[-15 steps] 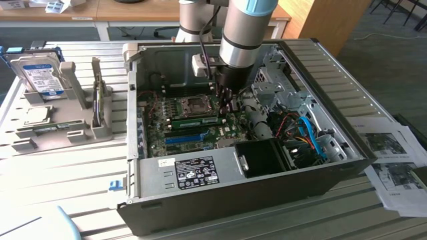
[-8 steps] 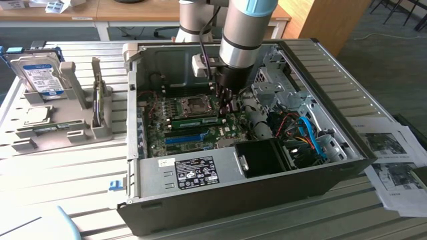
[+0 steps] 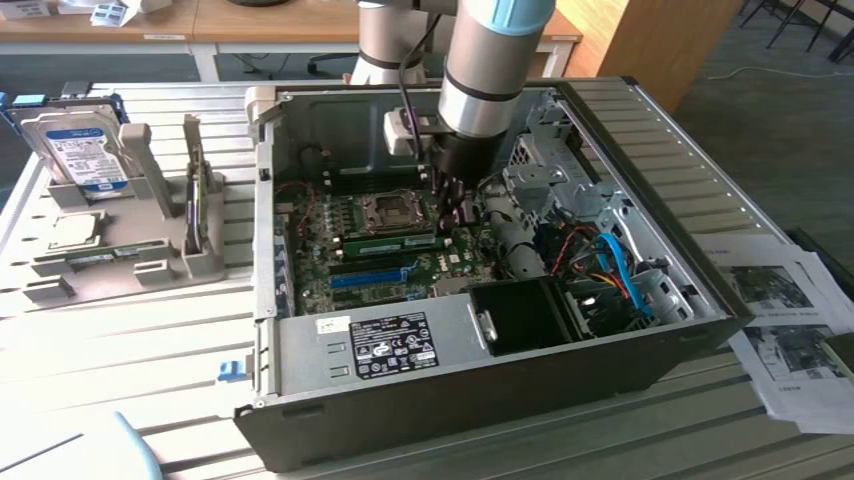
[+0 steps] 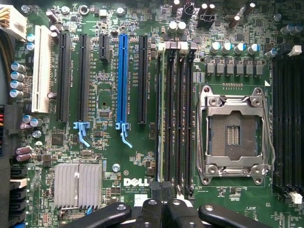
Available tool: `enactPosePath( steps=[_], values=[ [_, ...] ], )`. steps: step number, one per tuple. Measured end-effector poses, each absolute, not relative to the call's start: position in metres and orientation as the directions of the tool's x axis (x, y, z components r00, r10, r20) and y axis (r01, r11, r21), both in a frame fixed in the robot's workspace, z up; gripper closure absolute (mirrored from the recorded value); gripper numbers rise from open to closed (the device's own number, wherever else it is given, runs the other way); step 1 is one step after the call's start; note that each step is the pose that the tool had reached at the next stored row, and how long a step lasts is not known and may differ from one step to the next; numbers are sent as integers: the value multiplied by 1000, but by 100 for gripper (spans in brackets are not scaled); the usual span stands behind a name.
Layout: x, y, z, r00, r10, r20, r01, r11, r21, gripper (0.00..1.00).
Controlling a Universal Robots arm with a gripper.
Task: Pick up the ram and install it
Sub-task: 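Press down the ram until it locks into place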
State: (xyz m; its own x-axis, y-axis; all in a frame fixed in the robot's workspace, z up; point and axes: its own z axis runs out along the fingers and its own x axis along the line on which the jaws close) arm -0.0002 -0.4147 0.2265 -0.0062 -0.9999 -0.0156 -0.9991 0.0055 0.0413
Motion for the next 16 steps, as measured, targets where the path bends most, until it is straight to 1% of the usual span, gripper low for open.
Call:
enactPosePath(
  steps=[16],
  values=[
    [0, -415, 224, -6, -1000, -15, -999, 6, 41, 91]
  ],
)
